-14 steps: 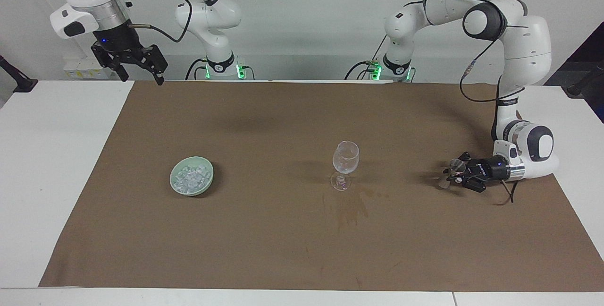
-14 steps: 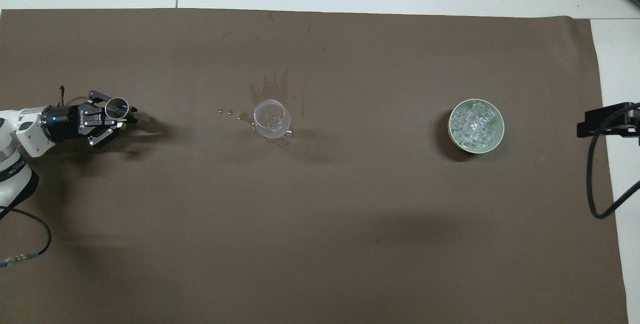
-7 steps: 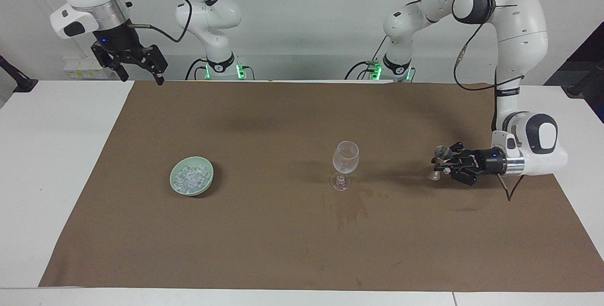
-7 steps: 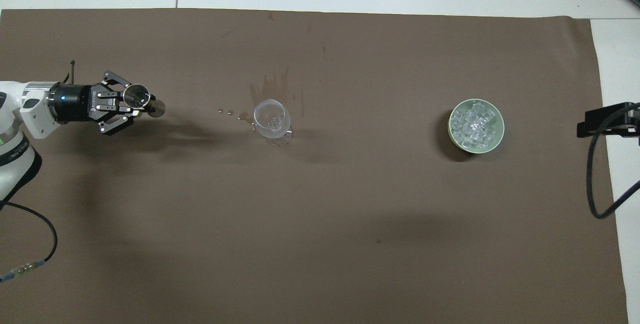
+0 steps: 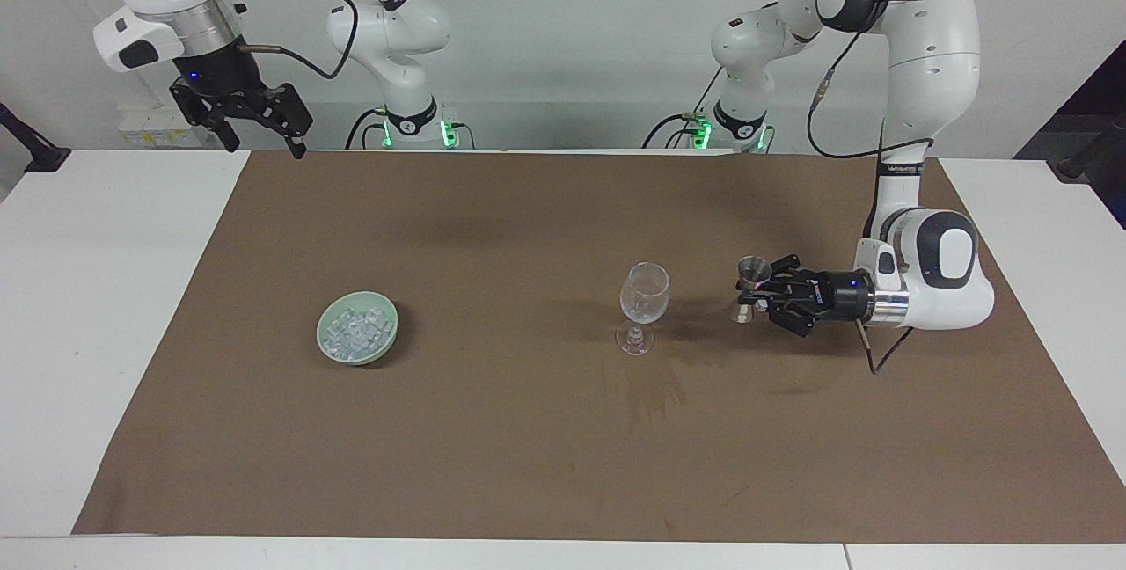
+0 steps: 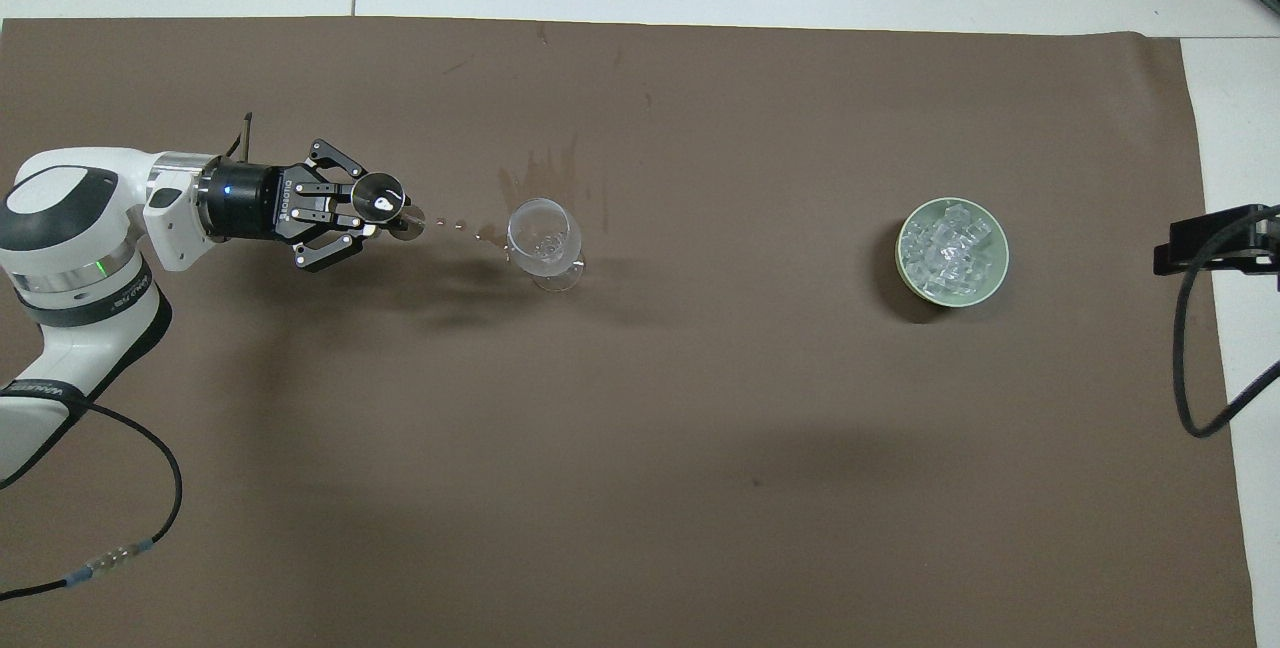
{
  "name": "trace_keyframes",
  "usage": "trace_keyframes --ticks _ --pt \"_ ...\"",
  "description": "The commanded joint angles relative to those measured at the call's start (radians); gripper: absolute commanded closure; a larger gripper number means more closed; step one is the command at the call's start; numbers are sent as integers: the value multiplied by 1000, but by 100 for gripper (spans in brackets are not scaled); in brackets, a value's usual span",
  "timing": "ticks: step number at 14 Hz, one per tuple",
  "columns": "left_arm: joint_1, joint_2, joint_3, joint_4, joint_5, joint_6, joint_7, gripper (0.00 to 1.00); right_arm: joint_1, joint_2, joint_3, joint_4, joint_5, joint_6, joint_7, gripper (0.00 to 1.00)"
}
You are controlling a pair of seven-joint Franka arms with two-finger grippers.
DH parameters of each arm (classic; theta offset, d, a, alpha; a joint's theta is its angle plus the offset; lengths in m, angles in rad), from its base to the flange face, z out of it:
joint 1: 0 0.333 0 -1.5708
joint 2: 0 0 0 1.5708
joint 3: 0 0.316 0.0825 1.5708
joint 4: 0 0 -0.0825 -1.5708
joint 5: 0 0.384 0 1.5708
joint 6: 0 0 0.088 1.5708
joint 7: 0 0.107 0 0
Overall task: Pour wine and add ice with both arms
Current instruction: 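Lift the metal cup with the left gripper toward the clear glass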
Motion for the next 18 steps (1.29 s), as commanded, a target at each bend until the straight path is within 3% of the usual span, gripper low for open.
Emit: trace_keyframes --ticks 1,9,18 --pt "-29 -94 22 -83 -25 50 -39 100 -11 -12 5 -12 22 10 -3 0" --pt "-106 -246 22 -226 -28 237 -73 100 -11 -12 5 -12 22 10 -3 0" --pt "-156 -306 22 -280 -49 353 -162 100 -11 -12 5 -12 22 10 -3 0"
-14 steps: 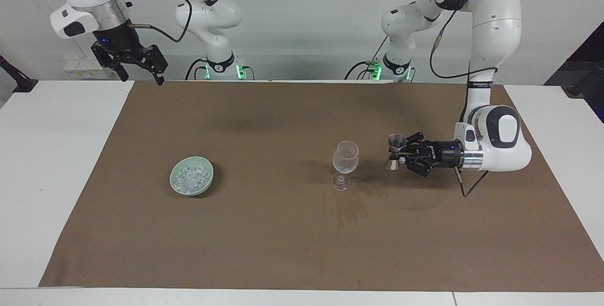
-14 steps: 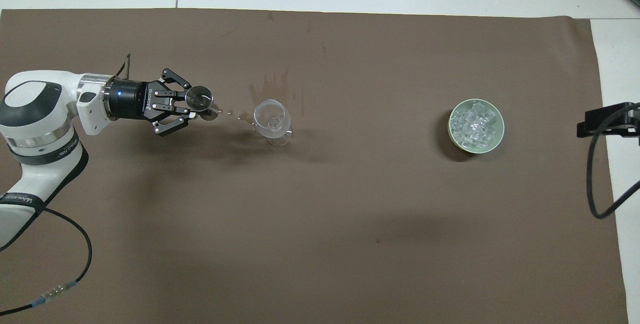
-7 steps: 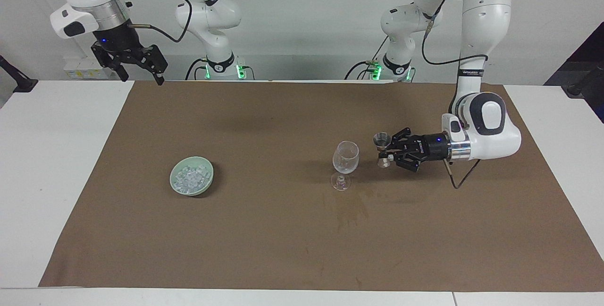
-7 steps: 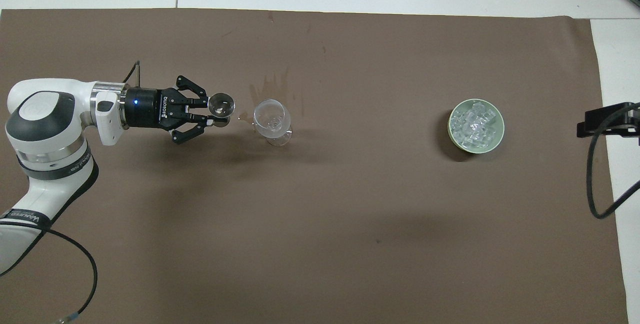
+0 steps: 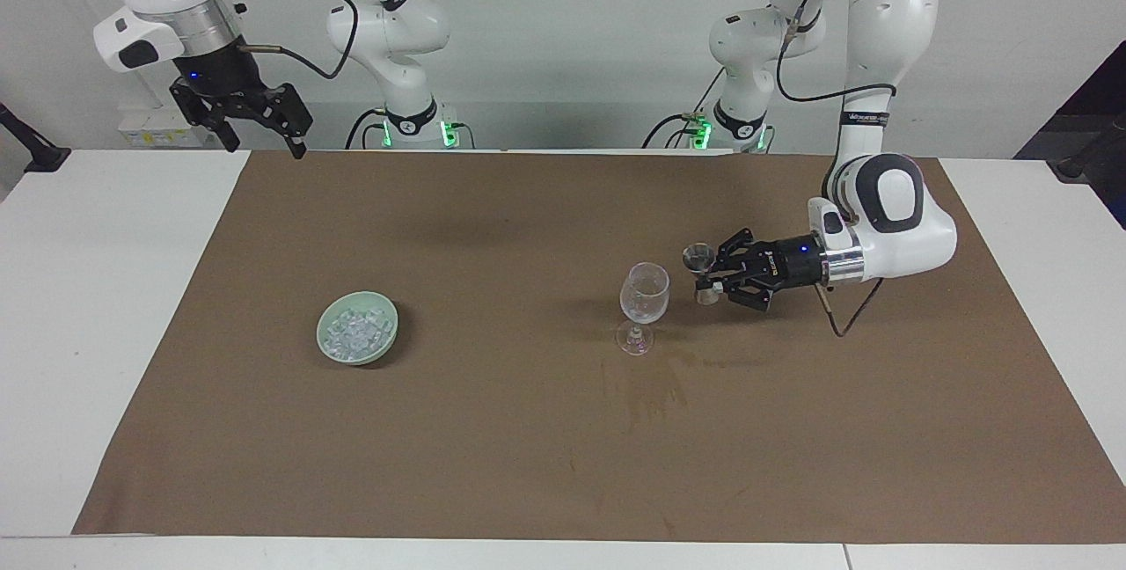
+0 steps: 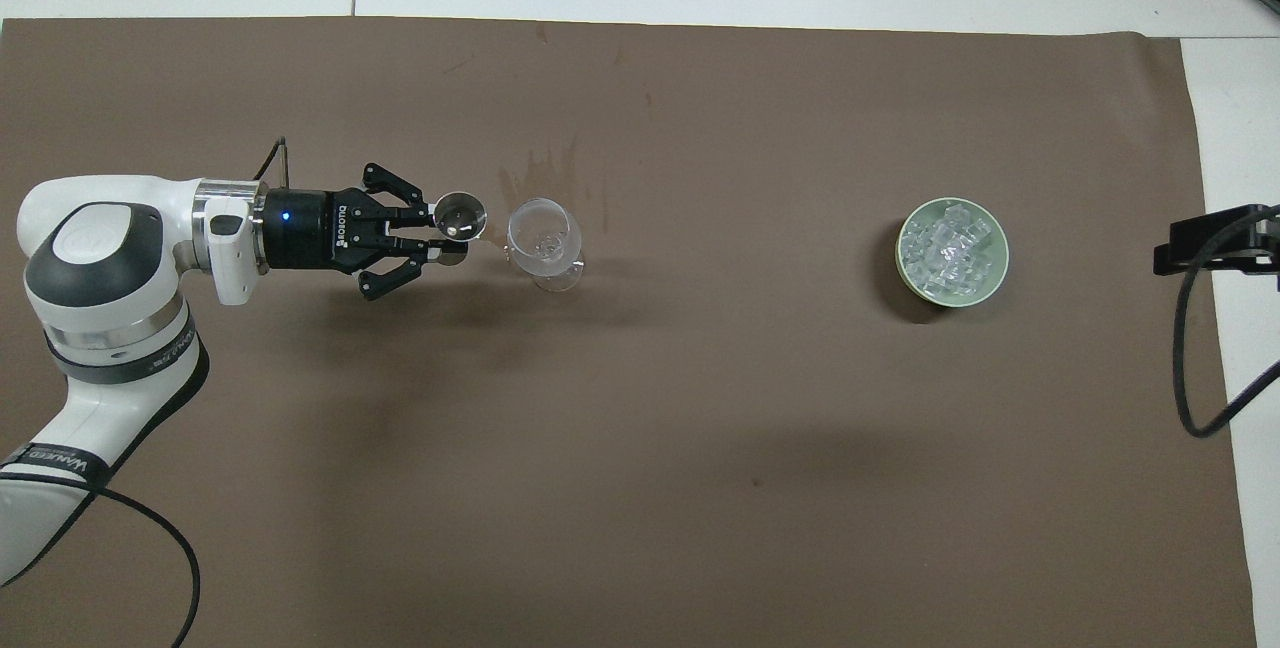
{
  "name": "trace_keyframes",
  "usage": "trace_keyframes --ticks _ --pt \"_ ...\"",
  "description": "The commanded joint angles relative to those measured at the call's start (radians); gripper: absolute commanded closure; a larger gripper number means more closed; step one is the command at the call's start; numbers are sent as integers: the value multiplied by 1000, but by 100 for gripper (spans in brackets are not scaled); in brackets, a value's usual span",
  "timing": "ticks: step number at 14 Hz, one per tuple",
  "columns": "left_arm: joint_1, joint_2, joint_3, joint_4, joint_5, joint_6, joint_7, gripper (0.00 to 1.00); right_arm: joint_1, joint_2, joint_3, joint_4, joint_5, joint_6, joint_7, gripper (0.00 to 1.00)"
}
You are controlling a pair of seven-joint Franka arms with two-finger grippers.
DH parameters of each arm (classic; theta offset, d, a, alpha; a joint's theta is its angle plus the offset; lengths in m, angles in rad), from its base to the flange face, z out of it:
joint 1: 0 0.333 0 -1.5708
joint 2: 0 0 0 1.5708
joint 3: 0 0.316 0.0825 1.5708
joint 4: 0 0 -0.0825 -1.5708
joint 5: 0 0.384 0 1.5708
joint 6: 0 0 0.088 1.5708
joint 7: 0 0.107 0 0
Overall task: Pour wine and add ice with both arms
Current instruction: 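Lift the metal cup with the left gripper toward the clear glass, then hold the metal cup with the left gripper above the glass rim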
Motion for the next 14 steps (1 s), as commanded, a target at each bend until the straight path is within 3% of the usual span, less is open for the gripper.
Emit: trace_keyframes --ticks 1,14 --pt "-37 -49 20 -42 -30 55 -27 100 -11 -12 5 -12 22 10 -3 0" --pt "-95 -118 29 -40 24 165 -149 100 -11 -12 5 -12 22 10 -3 0"
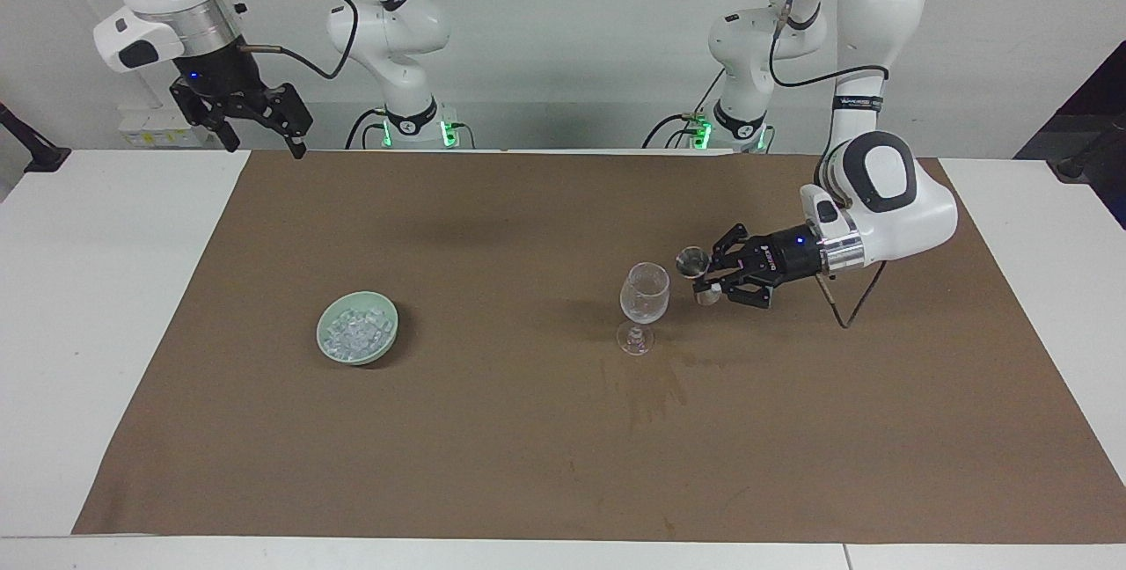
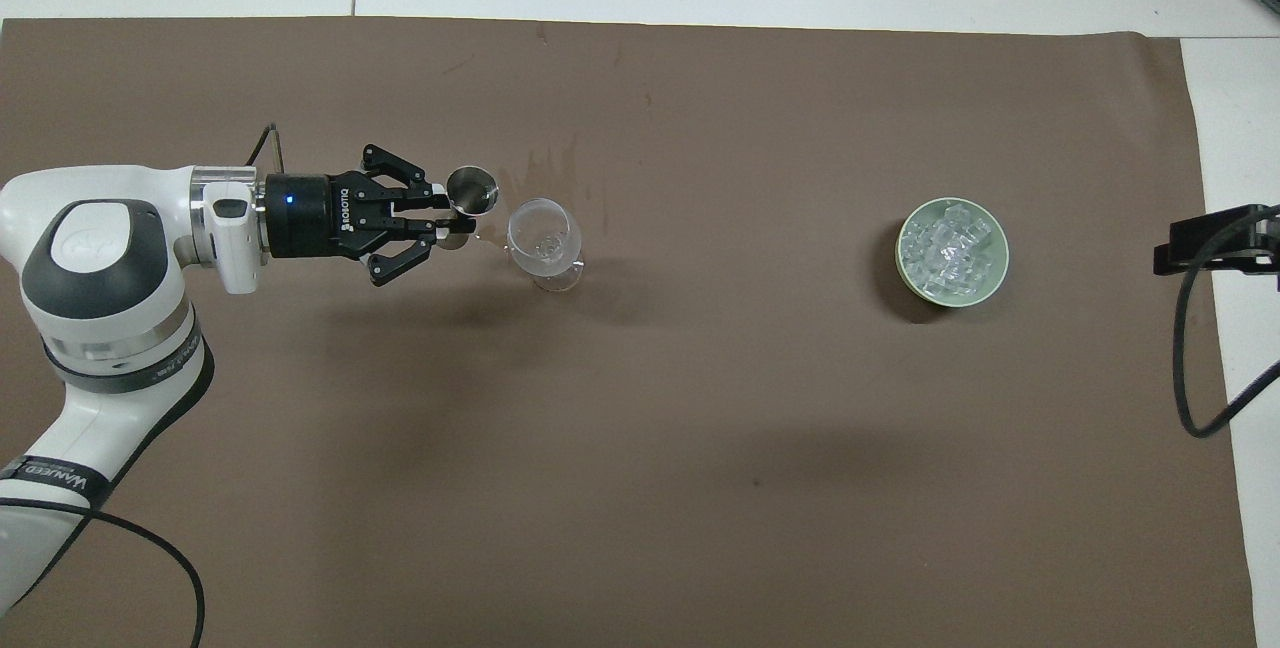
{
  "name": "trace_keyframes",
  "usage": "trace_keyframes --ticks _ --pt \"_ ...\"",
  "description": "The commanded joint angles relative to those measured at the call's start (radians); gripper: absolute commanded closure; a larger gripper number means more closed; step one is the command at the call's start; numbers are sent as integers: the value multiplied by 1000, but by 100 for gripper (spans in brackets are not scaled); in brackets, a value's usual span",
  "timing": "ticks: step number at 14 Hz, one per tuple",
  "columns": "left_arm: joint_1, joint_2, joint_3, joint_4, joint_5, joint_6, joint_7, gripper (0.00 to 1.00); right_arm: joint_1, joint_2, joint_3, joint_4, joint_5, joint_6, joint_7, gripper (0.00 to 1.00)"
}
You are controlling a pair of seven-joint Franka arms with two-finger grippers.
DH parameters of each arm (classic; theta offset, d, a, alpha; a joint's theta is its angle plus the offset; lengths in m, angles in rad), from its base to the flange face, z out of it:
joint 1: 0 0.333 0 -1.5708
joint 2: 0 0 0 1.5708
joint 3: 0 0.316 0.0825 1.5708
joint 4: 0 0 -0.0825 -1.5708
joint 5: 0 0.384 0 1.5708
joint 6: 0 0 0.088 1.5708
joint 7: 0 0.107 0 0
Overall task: Pour wine and add ice with both arms
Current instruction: 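Hold the metal cup with the left gripper above the glass rim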
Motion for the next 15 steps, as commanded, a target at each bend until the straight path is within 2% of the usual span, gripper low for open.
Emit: trace_keyframes --ticks 1,6,15 --pt "-40 -47 22 -37 25 54 -40 100 -11 -12 5 -12 23 10 -3 0" --pt "-42 -66 22 -29 108 58 -70 100 -11 -12 5 -12 22 10 -3 0" --pt "-44 -87 24 -29 146 71 -139 100 -11 -12 4 -12 22 10 -3 0"
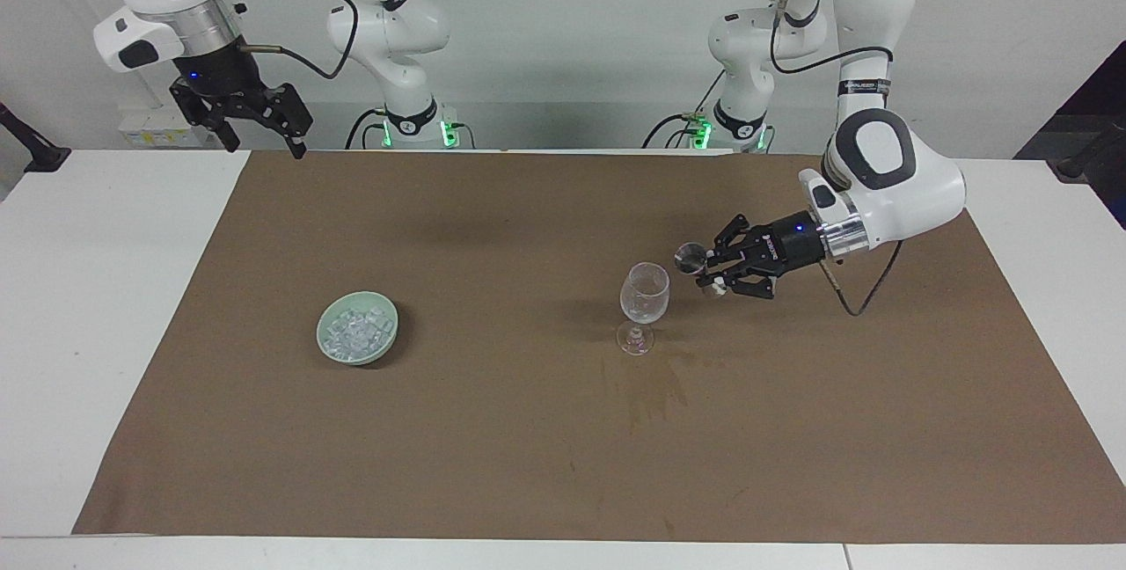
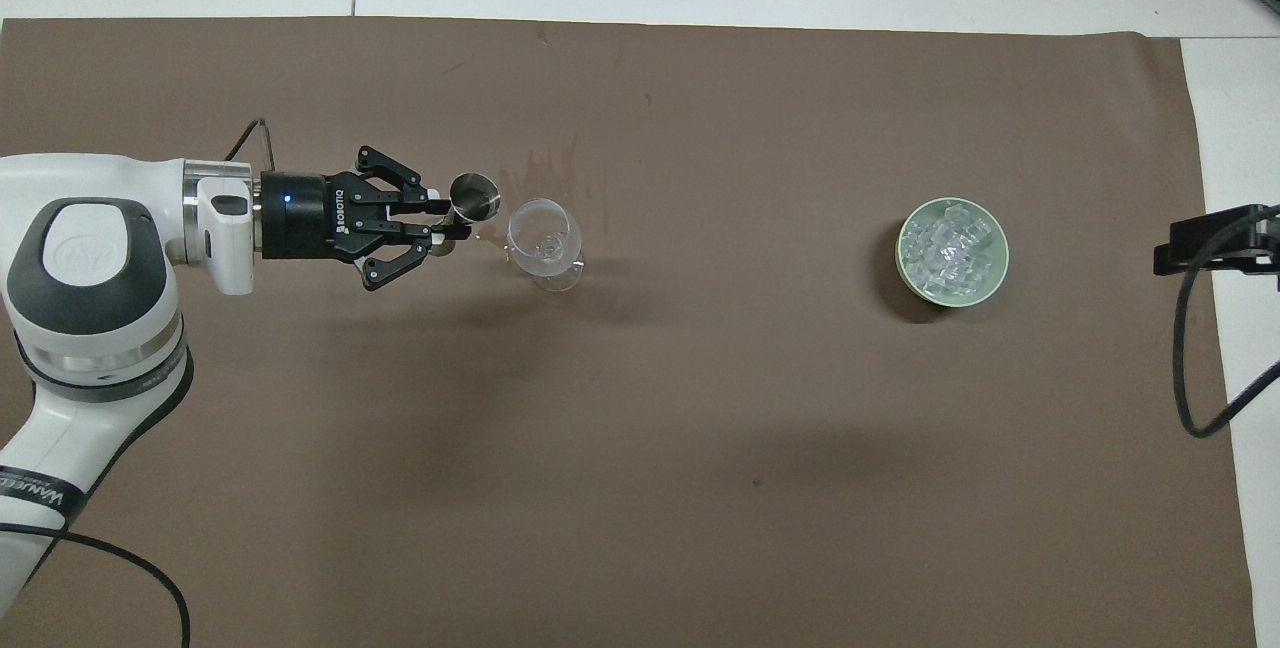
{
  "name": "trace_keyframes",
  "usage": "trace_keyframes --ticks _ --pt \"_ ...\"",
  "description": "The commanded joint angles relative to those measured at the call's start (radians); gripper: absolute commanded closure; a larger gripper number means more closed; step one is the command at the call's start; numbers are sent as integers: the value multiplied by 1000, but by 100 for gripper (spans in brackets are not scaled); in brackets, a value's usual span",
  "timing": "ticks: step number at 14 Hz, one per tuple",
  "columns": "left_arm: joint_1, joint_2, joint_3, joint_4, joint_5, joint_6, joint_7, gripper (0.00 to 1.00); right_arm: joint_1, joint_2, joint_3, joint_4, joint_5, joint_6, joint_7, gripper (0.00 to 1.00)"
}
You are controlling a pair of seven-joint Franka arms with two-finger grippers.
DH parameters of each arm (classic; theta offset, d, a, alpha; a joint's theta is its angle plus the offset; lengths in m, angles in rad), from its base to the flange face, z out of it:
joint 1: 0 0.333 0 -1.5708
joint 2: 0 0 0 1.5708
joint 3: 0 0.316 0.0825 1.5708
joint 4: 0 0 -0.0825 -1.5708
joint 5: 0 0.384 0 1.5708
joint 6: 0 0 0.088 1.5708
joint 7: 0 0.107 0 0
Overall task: Pour wine and add ice with both arms
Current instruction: 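Hold the metal cup with the left gripper above the glass rim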
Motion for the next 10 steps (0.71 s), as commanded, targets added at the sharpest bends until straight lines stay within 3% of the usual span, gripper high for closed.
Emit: trace_keyframes --ticks 1,10 --pt "-25 -40 21 -28 26 37 -45 100 -11 -12 5 -12 22 10 -3 0" --pt "-65 -55 21 -19 116 71 -99 100 -11 -12 5 -12 22 10 -3 0"
